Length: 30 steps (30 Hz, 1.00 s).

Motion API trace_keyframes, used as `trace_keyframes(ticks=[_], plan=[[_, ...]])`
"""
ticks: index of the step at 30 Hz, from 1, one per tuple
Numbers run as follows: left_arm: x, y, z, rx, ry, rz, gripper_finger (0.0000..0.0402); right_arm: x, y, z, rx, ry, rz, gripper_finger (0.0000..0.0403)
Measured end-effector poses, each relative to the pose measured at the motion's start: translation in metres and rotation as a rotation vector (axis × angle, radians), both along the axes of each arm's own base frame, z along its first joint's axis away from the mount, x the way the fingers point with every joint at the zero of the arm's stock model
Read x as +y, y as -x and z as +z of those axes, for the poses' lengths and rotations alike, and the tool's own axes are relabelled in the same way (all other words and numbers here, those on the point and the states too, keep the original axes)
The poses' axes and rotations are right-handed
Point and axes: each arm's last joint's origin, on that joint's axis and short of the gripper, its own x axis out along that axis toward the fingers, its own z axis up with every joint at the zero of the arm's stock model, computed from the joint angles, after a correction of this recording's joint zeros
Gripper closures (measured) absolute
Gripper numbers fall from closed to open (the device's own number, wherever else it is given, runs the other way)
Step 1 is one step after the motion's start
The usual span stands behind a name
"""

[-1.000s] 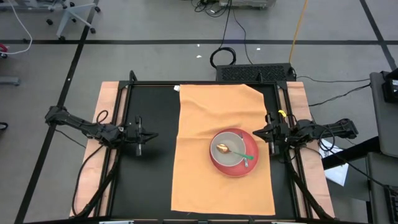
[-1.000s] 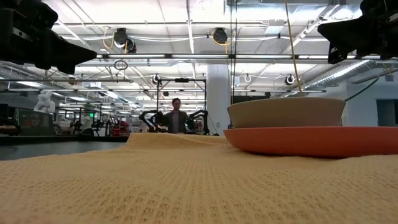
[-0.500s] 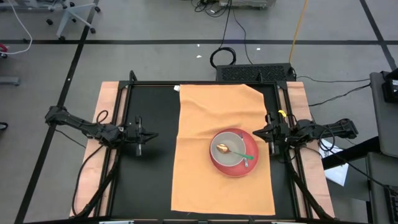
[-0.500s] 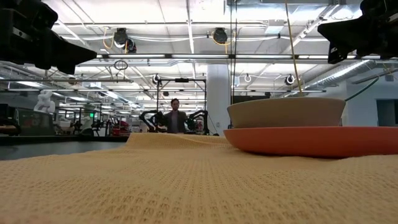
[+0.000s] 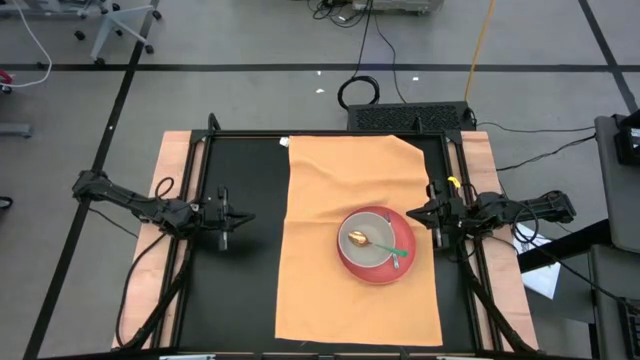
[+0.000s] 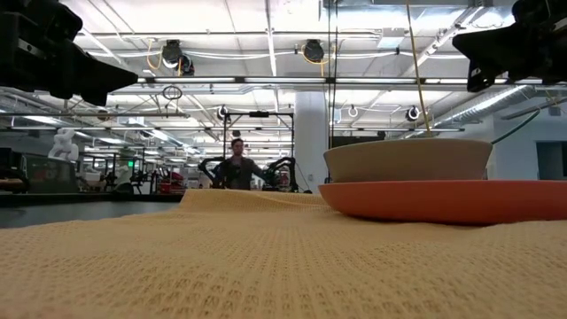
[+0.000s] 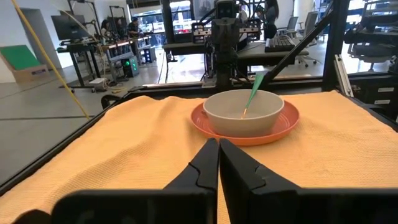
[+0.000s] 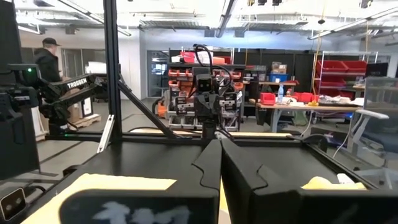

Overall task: Set table place
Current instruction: Return to Home Position

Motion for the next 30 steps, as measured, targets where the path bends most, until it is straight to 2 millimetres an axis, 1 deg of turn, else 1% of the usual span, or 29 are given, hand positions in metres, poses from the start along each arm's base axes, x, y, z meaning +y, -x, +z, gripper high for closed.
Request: trace_keyframes(ticks=[30], plan=[[0.0, 0.0, 0.0, 0.0, 0.0, 0.0, 0.0382, 0.0, -0.0002, -0.0012, 0.013, 0.001, 0.0, 0.0403]])
